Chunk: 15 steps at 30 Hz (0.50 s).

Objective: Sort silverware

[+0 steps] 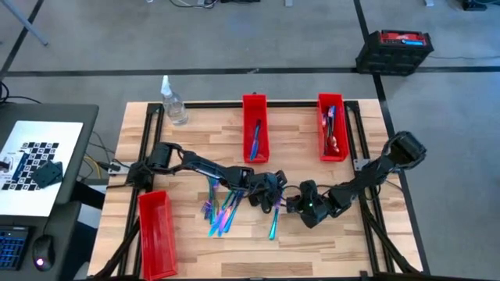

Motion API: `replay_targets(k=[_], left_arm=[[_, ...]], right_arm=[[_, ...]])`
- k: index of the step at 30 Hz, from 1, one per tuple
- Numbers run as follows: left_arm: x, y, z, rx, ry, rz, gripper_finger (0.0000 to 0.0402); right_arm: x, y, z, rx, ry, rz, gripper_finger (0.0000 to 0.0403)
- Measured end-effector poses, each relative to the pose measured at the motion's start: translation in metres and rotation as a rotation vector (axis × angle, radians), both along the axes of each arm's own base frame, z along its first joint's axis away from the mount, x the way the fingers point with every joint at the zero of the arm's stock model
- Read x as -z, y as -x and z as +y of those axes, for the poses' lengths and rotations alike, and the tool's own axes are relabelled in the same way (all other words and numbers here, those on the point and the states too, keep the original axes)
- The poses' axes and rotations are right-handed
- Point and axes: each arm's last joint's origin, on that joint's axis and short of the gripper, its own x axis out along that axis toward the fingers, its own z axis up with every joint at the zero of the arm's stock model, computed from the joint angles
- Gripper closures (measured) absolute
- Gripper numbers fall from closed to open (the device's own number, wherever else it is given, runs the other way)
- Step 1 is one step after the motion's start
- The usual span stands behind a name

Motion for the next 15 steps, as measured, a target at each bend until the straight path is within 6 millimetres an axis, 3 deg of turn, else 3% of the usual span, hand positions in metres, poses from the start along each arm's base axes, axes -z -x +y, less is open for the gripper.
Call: replay_targets(k=[11,15], left_arm=[[-0.027,0.006,-0.001,0.035,0.004,-0.015,0.0273],[-0.028,0.01,-0.002,0.051,0.047,0.031,0.0273]], right_arm=[[0.004,-0.004,-0.002,-0.001,-0.007,0.003,0.0403],[0.004,-0.006,-0.005,0.002,-0.005,0.007,0.0403]])
